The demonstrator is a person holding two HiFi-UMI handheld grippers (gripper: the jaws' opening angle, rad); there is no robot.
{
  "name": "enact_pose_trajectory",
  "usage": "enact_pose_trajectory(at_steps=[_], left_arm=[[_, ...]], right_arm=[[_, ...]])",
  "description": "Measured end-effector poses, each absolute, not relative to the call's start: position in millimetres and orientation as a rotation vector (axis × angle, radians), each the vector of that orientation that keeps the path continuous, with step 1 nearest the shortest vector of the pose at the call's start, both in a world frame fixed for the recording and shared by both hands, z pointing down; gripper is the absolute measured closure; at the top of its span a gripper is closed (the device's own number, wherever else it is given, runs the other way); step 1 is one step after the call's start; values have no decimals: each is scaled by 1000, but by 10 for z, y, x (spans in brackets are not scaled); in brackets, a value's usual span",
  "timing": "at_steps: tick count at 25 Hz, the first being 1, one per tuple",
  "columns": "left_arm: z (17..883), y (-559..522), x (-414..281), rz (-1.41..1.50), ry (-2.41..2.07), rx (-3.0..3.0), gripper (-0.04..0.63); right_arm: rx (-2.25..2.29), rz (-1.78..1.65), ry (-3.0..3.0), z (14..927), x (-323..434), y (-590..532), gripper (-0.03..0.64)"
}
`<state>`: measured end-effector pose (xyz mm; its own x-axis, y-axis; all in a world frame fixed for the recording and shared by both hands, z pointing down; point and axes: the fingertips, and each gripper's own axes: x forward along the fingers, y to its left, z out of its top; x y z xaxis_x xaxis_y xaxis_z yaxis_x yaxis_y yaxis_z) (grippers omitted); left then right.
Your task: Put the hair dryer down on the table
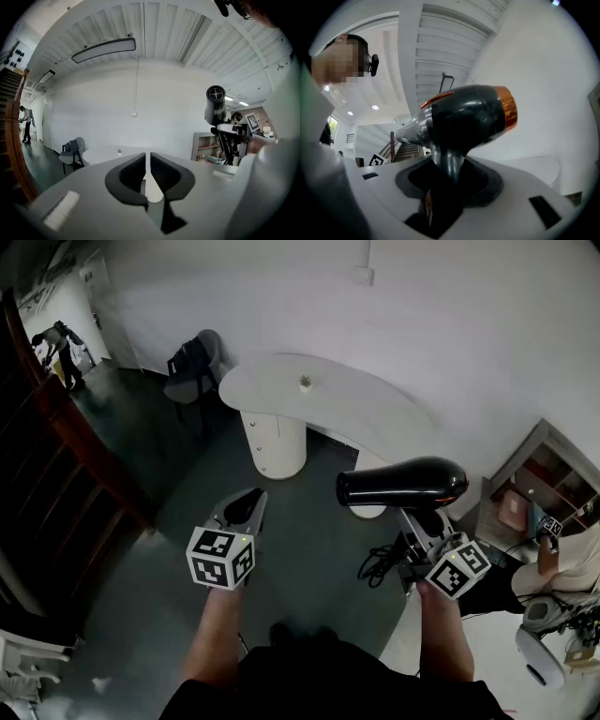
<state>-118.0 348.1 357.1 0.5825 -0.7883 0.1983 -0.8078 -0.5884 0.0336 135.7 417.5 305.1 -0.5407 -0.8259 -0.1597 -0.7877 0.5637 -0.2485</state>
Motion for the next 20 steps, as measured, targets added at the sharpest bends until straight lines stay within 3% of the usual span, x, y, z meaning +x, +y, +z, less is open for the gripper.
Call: enact_pose_trajectory(at_steps=[20], left_arm=[[3511, 3920, -719, 217, -1378, 2691, 555]], right_arm=[[-1238, -240, 2502, 3063, 1852, 4581, 442]])
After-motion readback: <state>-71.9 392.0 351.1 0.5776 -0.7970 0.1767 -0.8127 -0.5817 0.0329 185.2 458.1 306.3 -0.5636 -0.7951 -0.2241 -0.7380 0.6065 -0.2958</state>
